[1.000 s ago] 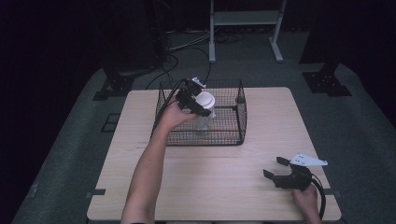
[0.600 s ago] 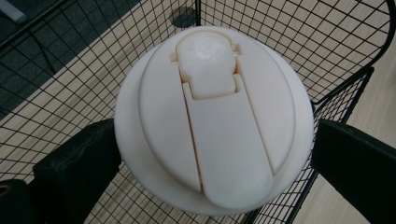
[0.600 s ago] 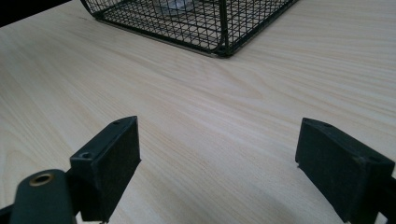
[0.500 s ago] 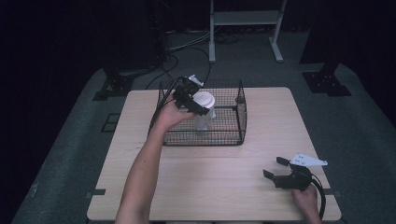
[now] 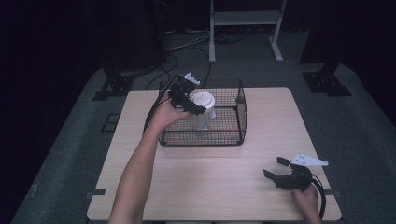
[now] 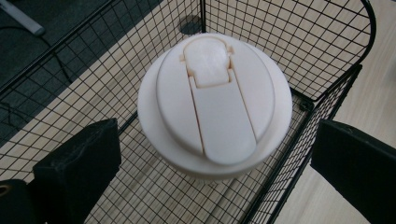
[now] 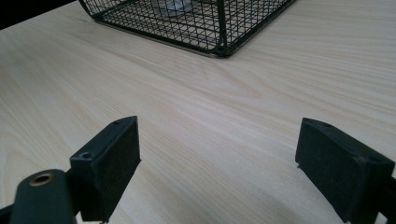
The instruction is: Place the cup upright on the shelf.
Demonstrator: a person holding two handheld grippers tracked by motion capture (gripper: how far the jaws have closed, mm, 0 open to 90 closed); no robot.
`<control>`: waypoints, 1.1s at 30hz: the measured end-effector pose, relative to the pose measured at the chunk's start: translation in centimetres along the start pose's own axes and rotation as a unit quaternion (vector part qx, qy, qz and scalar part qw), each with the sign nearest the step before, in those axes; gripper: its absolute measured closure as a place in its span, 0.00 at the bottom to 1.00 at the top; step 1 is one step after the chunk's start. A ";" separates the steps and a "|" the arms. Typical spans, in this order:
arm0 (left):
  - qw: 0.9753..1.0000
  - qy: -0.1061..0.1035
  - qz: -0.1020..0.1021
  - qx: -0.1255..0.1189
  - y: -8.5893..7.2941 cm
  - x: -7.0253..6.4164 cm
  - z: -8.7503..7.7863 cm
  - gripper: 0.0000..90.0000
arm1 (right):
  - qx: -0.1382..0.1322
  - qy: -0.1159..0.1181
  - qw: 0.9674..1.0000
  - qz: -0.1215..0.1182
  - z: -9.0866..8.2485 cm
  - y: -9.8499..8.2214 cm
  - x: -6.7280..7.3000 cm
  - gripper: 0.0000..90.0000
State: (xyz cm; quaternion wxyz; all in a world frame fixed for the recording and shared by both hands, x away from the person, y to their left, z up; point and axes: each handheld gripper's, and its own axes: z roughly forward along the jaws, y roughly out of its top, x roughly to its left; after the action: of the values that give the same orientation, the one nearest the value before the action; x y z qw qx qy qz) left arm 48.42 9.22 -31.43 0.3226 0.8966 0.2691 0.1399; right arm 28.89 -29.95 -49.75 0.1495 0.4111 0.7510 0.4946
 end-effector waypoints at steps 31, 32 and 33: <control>0.999 -0.017 -0.010 -0.035 -5.5 -0.8 -3.6 0.01 | 0.004 -0.009 1.000 -0.005 0.1 -0.1 0.2 0.14; 0.999 -0.018 -0.009 -0.036 -5.7 -0.9 -3.7 0.01 | 0.005 -0.009 1.000 -0.004 0.1 -0.1 0.2 0.14; 0.999 -0.019 -0.009 -0.037 -5.8 -1.0 -3.7 0.01 | 0.005 -0.010 1.000 -0.004 0.1 -0.1 0.2 0.14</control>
State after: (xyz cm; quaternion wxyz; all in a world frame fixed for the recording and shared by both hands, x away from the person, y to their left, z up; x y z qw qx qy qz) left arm 43.72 14.28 -32.51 0.3614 0.8844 0.2653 0.1297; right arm 28.78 -29.76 -49.81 0.1575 0.4136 0.7534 0.4863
